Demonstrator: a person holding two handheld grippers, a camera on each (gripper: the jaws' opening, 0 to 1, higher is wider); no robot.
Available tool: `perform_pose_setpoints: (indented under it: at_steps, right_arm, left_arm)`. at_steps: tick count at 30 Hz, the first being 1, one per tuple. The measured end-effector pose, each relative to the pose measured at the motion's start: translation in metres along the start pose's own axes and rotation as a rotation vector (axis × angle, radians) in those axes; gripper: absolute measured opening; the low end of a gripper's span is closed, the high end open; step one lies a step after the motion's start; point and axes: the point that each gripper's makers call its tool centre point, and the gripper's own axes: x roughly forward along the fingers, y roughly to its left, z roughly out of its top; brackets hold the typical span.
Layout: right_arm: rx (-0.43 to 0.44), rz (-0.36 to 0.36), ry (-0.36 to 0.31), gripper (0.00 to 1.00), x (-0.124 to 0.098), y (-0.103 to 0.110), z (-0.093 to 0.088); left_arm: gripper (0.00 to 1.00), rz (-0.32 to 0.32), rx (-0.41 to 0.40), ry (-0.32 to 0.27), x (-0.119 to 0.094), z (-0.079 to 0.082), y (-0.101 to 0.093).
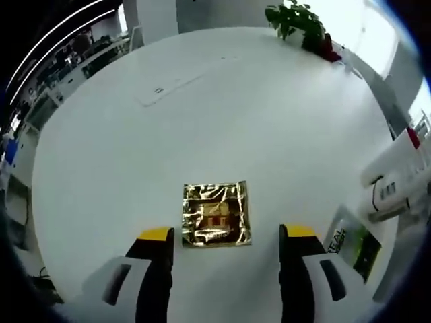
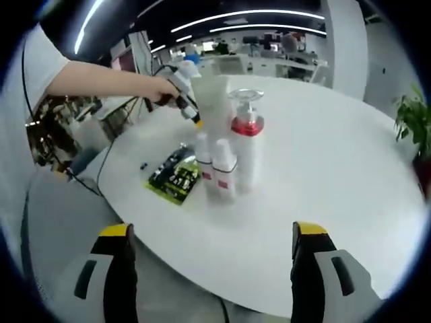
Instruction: Arrange the skincare products in the storage area until every visible bottle or jar stands upright without overlapping.
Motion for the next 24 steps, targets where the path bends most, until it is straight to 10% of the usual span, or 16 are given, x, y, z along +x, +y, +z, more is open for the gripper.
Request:
perform_pose_setpoints:
  at_steps: [24]
  right_arm:
    - [-0.005,-0.003,0.003,0.95,0.001,-0.001,-0.001]
  left_arm:
    - [0.43,0.008,0.079,0.005,0.006,0.005,0.011]
